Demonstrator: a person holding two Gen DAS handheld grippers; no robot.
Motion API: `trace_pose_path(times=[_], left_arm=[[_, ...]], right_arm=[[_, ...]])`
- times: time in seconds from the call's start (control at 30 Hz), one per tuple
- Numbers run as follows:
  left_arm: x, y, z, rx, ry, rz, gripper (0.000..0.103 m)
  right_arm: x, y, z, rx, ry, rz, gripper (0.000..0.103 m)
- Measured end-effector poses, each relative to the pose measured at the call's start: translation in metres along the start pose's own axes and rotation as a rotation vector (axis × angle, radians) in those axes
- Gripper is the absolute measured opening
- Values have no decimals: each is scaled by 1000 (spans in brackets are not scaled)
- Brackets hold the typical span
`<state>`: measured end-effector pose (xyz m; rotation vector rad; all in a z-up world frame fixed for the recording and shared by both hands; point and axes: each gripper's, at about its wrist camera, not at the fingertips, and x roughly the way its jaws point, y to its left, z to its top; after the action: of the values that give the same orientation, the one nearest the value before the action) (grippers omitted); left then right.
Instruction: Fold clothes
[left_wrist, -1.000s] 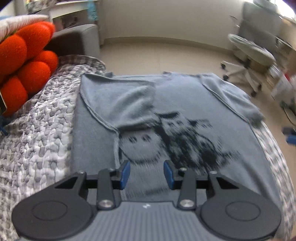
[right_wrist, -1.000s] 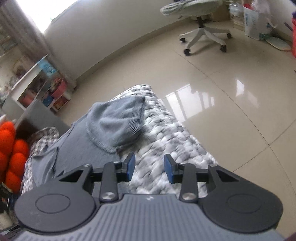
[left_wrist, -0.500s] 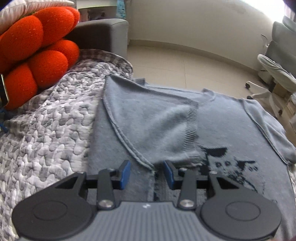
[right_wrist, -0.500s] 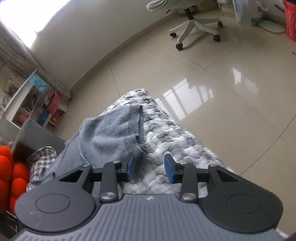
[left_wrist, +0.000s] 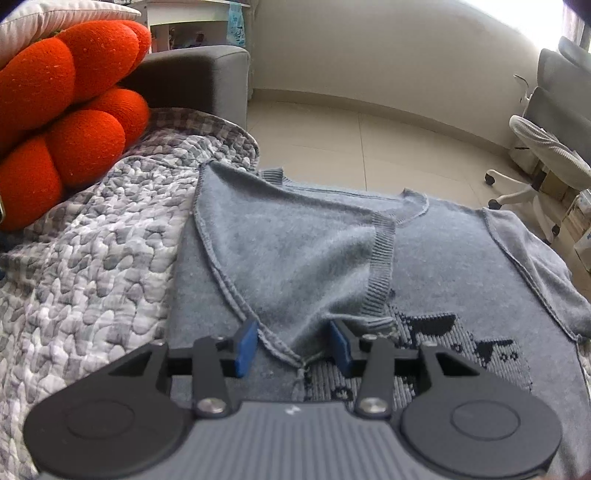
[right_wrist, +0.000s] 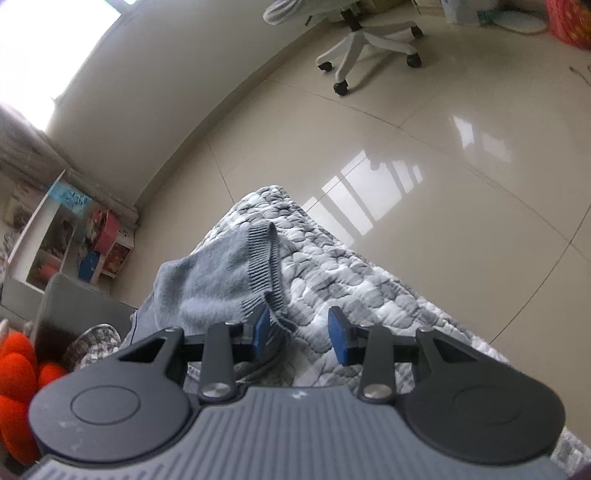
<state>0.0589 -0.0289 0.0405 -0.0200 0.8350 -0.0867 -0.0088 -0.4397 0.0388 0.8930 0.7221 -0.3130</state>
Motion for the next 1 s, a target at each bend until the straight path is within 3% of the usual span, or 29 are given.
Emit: trace_pose_path(times=[0.2, 0.3, 0.33, 0.37, 0.4, 0.67, 0.77, 0.83, 1.0], left_arm=[[2, -4, 1, 2, -9, 0, 48], [2, -8, 0, 21, -18, -2, 50], [2, -8, -1, 25, -21, -5, 50], [1, -8, -1, 26, -23, -11, 50], [1, -8, -1, 25, -25, -20, 50], [-3, -6, -6, 22, 3, -192, 52], [-6, 3, -5, -34, 1, -222, 51], [-12, 17, 0, -109, -4, -264, 52], [-19, 43, 5, -189, -28, -234, 52]], right_arm=[[10, 6, -1, 46, 33, 80, 39], [10, 20, -6, -44, 7, 33, 37], [10, 25, -7, -74, -2, 17, 32], [9, 30, -9, -106, -12, 4, 17], [7, 35, -11, -139, -30, -2, 12], [-14, 80, -40, -396, -217, 4, 10], [-18, 111, -68, -570, -307, 35, 10], [-15, 136, -102, -773, -351, 92, 11], [17, 174, -214, -1392, -241, 112, 11]])
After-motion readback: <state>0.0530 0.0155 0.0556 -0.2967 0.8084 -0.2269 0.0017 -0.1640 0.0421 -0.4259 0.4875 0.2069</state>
